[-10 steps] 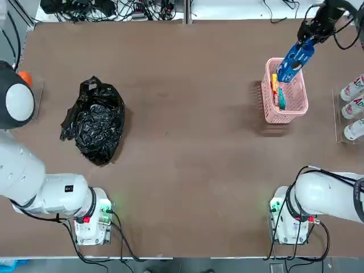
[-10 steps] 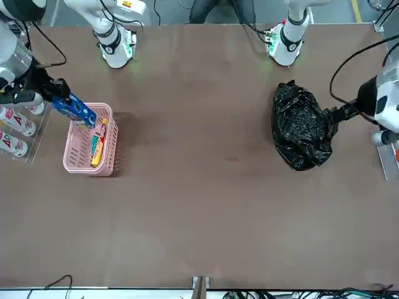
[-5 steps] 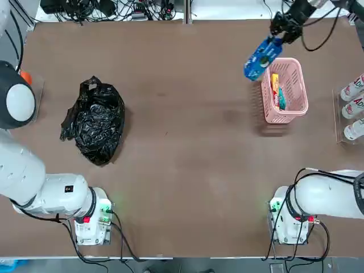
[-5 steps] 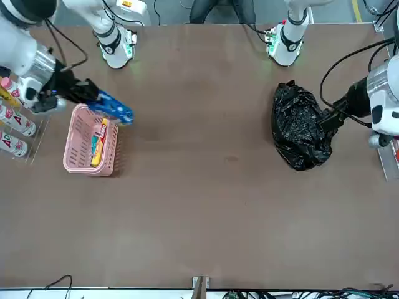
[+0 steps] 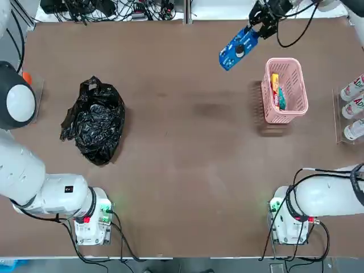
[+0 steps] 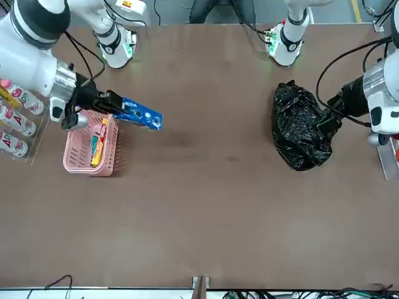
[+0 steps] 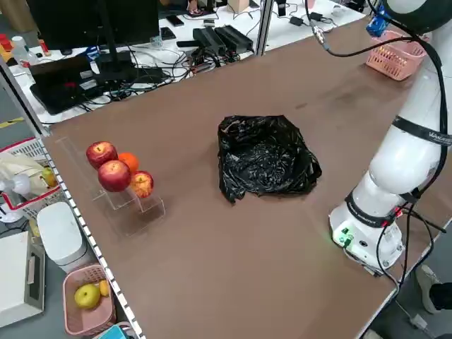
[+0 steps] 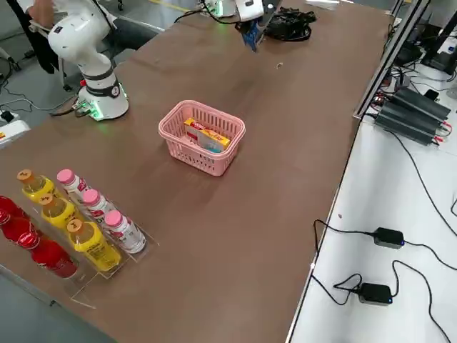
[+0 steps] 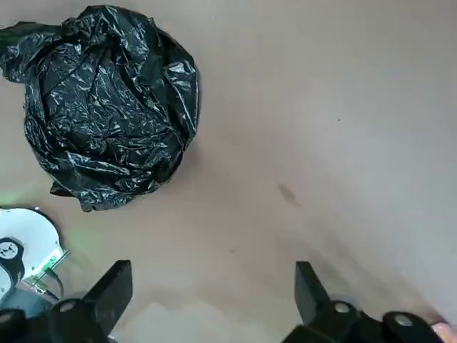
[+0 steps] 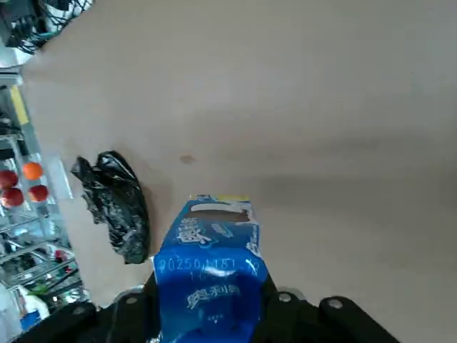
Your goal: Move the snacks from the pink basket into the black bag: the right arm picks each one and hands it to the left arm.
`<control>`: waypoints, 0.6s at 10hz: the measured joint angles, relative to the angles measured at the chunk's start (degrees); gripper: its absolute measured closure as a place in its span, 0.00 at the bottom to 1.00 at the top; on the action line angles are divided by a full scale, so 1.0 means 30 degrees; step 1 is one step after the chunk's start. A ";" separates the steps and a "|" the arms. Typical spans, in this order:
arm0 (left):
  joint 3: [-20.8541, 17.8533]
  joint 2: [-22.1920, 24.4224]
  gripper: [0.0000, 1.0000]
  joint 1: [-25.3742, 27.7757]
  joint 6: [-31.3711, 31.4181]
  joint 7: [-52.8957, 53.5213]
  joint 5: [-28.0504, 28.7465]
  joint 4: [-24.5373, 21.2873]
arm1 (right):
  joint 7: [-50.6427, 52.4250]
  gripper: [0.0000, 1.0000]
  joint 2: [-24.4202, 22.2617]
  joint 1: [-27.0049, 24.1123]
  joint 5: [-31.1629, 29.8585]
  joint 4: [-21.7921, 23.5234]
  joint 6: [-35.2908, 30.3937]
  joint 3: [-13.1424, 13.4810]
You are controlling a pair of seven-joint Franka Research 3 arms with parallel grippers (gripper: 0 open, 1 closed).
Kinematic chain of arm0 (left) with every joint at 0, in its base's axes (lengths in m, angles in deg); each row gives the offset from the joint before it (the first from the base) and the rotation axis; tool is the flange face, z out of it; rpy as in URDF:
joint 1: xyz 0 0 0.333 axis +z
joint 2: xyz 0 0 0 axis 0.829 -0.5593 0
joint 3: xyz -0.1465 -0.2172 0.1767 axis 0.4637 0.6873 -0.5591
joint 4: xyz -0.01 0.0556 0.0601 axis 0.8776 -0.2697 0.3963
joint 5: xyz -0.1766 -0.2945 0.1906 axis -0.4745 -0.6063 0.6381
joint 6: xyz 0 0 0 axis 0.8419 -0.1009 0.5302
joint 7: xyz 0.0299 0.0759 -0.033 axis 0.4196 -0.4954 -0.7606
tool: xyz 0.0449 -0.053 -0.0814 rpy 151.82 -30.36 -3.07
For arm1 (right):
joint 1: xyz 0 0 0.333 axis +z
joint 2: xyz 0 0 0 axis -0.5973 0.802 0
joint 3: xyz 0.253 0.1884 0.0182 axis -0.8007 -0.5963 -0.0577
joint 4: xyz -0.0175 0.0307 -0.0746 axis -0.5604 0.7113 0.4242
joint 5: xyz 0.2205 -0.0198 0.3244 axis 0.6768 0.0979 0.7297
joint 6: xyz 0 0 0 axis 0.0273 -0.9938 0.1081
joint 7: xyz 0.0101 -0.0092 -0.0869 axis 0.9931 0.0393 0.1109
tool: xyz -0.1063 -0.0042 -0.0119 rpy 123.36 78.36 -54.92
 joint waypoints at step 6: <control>0.0154 0.0003 0.00 -0.0435 0.0087 -0.1707 0.0000 0.0014 | -0.1436 0.49 0.1077 0.3414 0.3105 -0.0341 0.3756 -0.0004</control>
